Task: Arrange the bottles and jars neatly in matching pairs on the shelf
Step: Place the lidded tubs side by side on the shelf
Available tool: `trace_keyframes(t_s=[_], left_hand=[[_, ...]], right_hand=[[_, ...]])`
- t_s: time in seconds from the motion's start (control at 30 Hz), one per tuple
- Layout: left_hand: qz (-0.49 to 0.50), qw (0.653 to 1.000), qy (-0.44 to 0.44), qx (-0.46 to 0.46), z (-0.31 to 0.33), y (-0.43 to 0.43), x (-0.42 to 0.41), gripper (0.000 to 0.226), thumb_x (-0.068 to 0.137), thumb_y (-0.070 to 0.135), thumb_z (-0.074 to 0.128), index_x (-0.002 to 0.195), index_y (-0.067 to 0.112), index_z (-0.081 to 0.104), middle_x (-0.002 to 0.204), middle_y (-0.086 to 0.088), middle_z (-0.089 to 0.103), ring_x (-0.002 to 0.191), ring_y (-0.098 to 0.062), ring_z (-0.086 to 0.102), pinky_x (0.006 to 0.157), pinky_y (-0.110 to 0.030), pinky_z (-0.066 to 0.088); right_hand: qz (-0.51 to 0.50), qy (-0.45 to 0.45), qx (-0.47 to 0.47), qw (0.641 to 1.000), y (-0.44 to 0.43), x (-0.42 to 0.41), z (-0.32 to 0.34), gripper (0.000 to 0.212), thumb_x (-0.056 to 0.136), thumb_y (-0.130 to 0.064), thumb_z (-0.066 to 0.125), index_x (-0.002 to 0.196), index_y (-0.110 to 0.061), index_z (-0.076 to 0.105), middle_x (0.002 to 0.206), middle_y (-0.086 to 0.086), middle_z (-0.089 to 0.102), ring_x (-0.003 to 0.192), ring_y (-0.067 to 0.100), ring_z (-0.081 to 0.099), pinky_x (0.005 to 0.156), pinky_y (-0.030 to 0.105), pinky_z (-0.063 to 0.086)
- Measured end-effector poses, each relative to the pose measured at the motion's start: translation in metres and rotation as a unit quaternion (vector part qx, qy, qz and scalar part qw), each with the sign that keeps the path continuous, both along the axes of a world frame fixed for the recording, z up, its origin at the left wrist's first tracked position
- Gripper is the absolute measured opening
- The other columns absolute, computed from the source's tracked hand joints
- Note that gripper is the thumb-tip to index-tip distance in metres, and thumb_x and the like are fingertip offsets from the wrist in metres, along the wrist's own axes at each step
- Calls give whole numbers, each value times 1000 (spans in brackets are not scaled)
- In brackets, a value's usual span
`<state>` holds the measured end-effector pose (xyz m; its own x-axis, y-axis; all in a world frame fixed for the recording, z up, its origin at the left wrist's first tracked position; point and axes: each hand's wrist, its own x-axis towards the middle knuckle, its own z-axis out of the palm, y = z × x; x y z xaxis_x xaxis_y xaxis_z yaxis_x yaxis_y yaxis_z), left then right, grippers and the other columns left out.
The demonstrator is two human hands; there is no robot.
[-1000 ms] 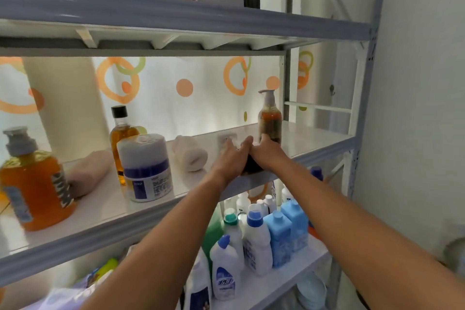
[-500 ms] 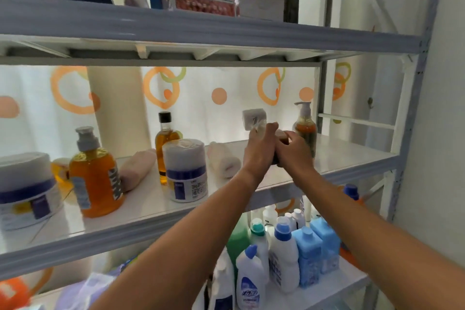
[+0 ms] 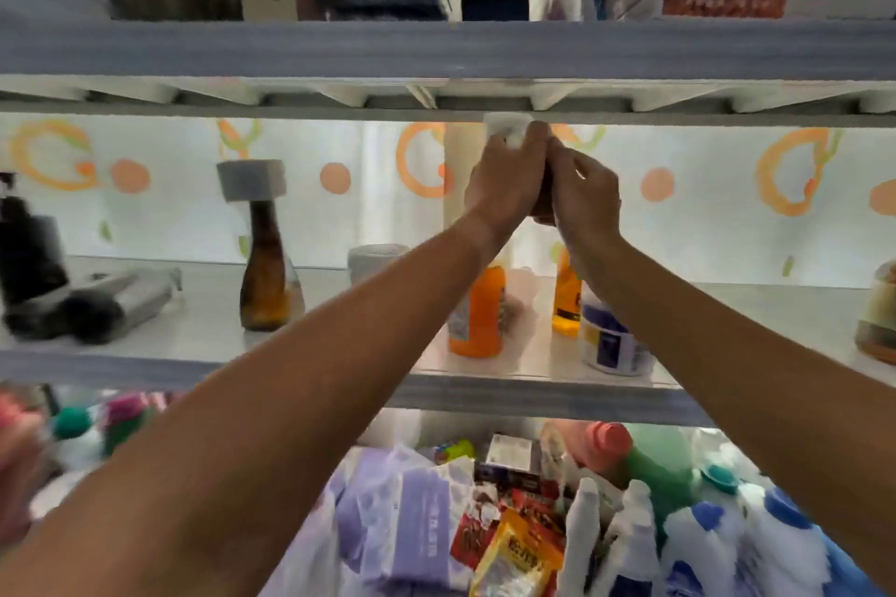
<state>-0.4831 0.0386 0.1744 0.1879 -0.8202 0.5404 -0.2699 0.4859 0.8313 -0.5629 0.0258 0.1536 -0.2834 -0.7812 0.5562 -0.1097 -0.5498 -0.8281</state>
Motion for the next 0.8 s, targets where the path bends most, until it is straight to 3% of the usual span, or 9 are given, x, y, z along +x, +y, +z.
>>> trace_keyframes(t_s=[0.2,0.33,0.4,0.47,0.6,0.7,0.8], left_hand=[[98,995,34,-11,-5,9,121,60,75,62,35,104,20,68,100,-1,70,95,-20,65,92,-47,50],[115,992,59,10,-33,14,179,49,86,63,36,98,25,66,105,-4,69,101,-22,64,96,-46,49],[102,990,98,26,-54,13,200,35,95,53,40,92,26,62,101,-2,69,98,-19,65,96,-40,50],[97,989,104,49,-79,11,216,35,92,59,42,87,30,61,100,-1,70,97,-18,67,96,-42,51],[73,983,144,82,-120,5,236,29,93,59,43,92,35,61,100,2,69,100,-17,66,94,-39,51],[45,984,138,105,-144,-1,238,35,96,58,40,107,32,60,107,2,68,104,-16,64,89,-30,50],[51,985,115,114,-157,-7,236,39,95,63,34,110,36,58,108,6,67,103,-16,64,94,-33,50]], right_hand=[[62,71,-13,995,2,126,-1,50,83,-61,45,103,-22,70,96,2,72,87,20,67,80,44,56],[115,139,33,983,1,185,-27,42,96,-44,42,117,-13,62,101,3,65,92,20,61,79,31,47],[134,159,64,976,-1,207,-46,42,96,-43,42,121,-13,58,106,6,65,99,23,61,87,36,49],[160,180,87,967,-1,225,-65,45,97,-44,41,126,-12,53,114,8,65,105,24,62,94,35,48],[202,194,128,951,-7,244,-108,60,95,-56,36,138,-13,40,117,4,65,104,19,62,82,27,44],[186,203,178,945,-18,249,-132,70,90,-66,31,136,-14,42,119,3,65,111,21,61,89,30,45],[178,208,190,943,-22,249,-144,66,94,-61,30,135,-11,44,121,6,63,112,22,60,87,27,42]])
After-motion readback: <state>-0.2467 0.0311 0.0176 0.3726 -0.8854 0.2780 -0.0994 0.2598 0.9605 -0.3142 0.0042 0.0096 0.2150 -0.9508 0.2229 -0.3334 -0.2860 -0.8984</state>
